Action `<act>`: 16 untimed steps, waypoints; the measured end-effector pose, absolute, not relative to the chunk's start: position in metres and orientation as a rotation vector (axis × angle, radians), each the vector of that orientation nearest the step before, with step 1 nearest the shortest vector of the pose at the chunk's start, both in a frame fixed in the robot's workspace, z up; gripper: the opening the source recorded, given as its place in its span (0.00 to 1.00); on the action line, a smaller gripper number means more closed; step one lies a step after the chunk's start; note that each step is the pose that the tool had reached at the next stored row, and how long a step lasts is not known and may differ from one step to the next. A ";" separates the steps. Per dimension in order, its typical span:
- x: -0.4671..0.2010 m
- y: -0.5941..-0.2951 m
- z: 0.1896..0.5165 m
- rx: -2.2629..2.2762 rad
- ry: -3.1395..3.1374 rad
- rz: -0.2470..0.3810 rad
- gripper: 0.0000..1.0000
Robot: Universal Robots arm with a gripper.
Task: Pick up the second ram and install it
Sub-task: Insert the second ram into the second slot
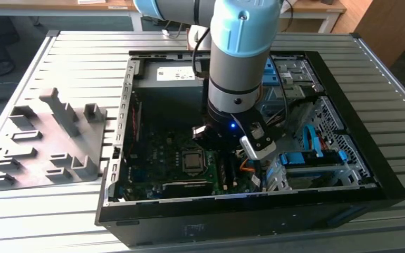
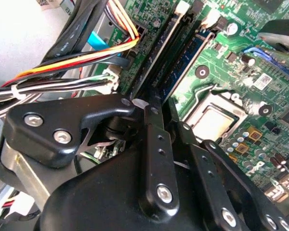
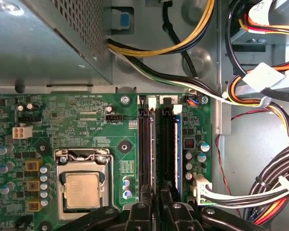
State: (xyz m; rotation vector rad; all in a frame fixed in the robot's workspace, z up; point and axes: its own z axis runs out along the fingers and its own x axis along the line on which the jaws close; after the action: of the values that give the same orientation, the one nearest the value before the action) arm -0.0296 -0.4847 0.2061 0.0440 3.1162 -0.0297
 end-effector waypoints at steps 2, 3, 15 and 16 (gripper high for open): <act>-0.030 -0.485 0.207 0.044 3.116 -0.032 0.21; -0.030 -0.485 0.209 0.044 3.116 -0.035 0.21; -0.030 -0.481 0.255 0.044 3.116 -0.042 0.10; -0.030 -0.481 0.255 0.044 3.116 -0.042 0.10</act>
State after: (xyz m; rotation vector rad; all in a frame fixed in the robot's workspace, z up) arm -0.0296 -0.4810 0.2548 0.0439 3.1161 -0.0421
